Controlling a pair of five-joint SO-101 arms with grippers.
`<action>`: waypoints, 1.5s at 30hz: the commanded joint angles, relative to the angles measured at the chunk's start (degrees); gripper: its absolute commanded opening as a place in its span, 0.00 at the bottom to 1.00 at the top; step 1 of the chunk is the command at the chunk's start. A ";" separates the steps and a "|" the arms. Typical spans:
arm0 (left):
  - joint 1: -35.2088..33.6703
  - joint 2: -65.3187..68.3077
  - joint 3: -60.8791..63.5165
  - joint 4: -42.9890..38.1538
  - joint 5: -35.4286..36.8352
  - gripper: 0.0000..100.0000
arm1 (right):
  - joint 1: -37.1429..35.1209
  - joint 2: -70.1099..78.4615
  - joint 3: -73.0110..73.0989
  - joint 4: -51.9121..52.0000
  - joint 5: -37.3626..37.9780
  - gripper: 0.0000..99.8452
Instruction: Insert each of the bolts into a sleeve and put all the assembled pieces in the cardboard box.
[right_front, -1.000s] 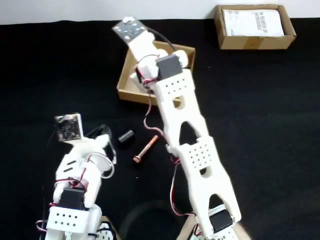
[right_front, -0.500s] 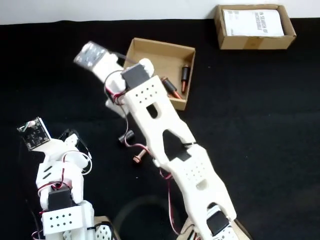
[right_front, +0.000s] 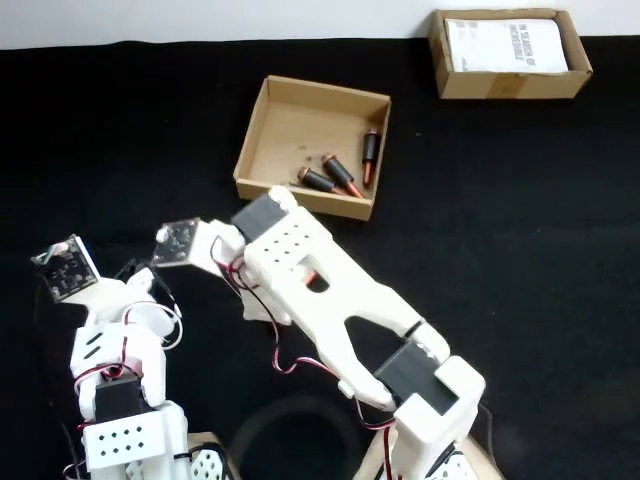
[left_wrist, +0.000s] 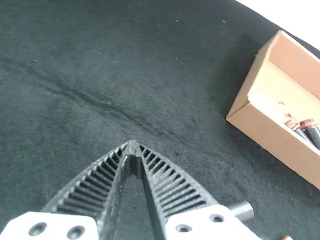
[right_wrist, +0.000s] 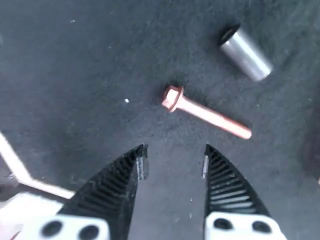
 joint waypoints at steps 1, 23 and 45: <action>-1.36 -0.75 1.45 -1.14 -0.18 0.01 | 2.33 -3.65 7.78 -13.32 2.81 0.16; -1.63 -0.84 1.45 -1.32 -0.09 0.01 | 3.03 4.09 12.09 -38.29 8.88 0.16; -1.63 -1.10 1.45 -1.14 -0.18 0.01 | 3.12 17.45 -1.36 -38.29 15.91 0.16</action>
